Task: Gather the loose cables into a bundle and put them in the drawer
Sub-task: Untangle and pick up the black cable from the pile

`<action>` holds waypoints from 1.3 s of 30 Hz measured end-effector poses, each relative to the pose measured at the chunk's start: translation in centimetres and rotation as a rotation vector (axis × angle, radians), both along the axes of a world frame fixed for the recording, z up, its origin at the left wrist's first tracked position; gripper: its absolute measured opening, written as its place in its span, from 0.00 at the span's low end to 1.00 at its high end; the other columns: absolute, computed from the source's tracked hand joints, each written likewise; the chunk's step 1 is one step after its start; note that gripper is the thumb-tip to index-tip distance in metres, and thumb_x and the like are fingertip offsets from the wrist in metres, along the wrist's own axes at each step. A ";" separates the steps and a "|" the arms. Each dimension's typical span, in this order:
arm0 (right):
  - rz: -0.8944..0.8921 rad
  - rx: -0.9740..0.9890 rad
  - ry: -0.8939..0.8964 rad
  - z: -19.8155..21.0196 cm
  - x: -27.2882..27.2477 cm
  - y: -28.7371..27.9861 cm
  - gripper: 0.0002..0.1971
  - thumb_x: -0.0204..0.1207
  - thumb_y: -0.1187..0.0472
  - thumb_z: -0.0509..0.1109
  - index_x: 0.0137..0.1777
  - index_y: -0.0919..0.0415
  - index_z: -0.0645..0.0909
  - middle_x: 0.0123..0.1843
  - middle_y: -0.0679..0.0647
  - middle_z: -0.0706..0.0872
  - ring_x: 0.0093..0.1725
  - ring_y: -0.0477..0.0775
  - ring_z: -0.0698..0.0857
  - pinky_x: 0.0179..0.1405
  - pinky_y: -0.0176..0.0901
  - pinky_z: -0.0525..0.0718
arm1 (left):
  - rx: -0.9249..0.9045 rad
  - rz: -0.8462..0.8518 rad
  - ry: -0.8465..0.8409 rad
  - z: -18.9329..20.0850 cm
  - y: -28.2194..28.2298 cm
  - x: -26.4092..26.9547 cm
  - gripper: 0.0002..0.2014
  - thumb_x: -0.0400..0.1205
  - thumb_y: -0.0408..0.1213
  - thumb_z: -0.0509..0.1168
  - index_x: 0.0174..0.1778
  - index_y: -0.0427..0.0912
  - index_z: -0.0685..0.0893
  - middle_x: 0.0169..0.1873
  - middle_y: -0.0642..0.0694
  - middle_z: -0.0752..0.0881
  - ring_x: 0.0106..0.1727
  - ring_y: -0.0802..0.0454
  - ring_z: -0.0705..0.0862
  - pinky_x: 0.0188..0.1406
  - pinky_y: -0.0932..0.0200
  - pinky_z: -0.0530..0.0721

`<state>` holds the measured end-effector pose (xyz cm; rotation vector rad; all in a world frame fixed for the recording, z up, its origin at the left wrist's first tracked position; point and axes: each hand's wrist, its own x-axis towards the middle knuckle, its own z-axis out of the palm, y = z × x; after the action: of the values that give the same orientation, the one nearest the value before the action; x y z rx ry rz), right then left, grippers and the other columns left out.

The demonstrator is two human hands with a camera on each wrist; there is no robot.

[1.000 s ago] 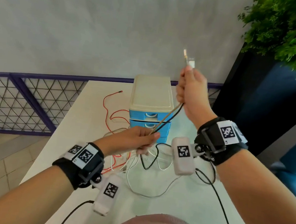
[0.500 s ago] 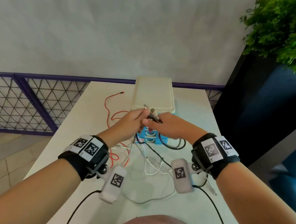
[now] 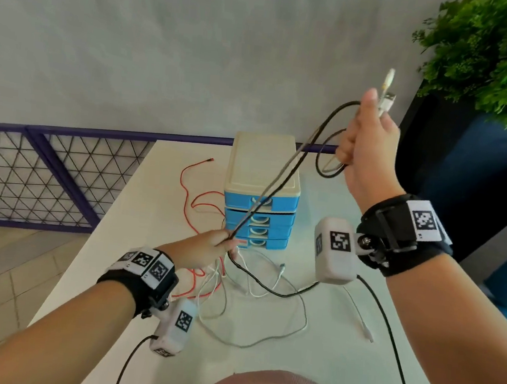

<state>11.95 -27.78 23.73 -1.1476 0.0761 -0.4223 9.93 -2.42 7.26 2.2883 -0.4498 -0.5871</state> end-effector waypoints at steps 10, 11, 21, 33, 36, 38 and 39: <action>0.208 -0.918 0.330 -4.4 -1.0 3.7 0.27 0.84 0.39 0.52 0.33 0.55 0.78 0.24 0.47 0.72 0.21 0.46 0.70 0.22 0.38 0.67 | -0.552 0.227 -0.118 7.9 -3.9 0.9 0.15 0.89 0.39 0.47 0.39 0.41 0.70 0.24 0.50 0.69 0.21 0.55 0.77 0.38 0.54 0.87; 0.280 -0.925 0.345 -5.1 -1.6 4.6 0.27 0.82 0.36 0.53 0.34 0.56 0.79 0.24 0.47 0.72 0.21 0.46 0.70 0.22 0.38 0.67 | -0.575 0.226 -0.118 8.7 -4.5 0.8 0.15 0.89 0.39 0.47 0.39 0.41 0.71 0.24 0.50 0.69 0.20 0.57 0.74 0.35 0.56 0.87; 0.229 -0.598 0.236 -5.1 -1.6 6.5 0.09 0.79 0.58 0.70 0.38 0.59 0.84 0.18 0.41 0.75 0.16 0.34 0.72 0.19 0.25 0.68 | -0.409 -0.081 0.002 8.6 -4.2 -0.2 0.12 0.89 0.36 0.49 0.40 0.43 0.71 0.29 0.48 0.71 0.27 0.60 0.75 0.33 0.66 0.77; 0.219 -0.879 0.337 -3.7 -1.2 2.5 0.14 0.79 0.53 0.70 0.32 0.53 0.74 0.25 0.48 0.69 0.22 0.46 0.67 0.14 0.30 0.65 | 0.246 0.297 0.241 6.9 4.6 1.7 0.09 0.85 0.25 0.50 0.46 0.39 0.74 0.28 0.46 0.72 0.23 0.52 0.70 0.22 0.58 0.75; 0.528 -1.201 0.432 -4.3 -1.8 3.6 0.10 0.75 0.51 0.75 0.51 0.50 0.79 0.37 0.46 0.79 0.27 0.44 0.73 0.18 0.28 0.71 | 0.324 0.599 0.076 8.8 8.5 4.5 0.12 0.84 0.23 0.52 0.59 0.31 0.77 0.32 0.41 0.77 0.26 0.48 0.73 0.22 0.57 0.72; 0.690 -1.407 0.473 -4.6 -1.8 4.3 0.14 0.74 0.53 0.76 0.51 0.61 0.80 0.38 0.52 0.80 0.28 0.48 0.76 0.24 0.35 0.75 | 0.265 0.768 -0.082 9.7 10.9 5.7 0.16 0.85 0.26 0.55 0.66 0.25 0.75 0.44 0.33 0.83 0.32 0.43 0.79 0.24 0.57 0.75; 0.729 -1.480 0.491 -4.7 -1.7 4.6 0.14 0.75 0.54 0.76 0.46 0.64 0.78 0.35 0.54 0.79 0.27 0.50 0.77 0.26 0.36 0.74 | 0.265 0.797 -0.129 9.8 11.8 6.3 0.17 0.84 0.27 0.56 0.67 0.23 0.74 0.53 0.28 0.84 0.39 0.39 0.82 0.28 0.56 0.78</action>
<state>10.22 -23.20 19.02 -2.5719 -0.2791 0.6218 16.21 9.42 17.10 2.4979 0.5089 -0.0936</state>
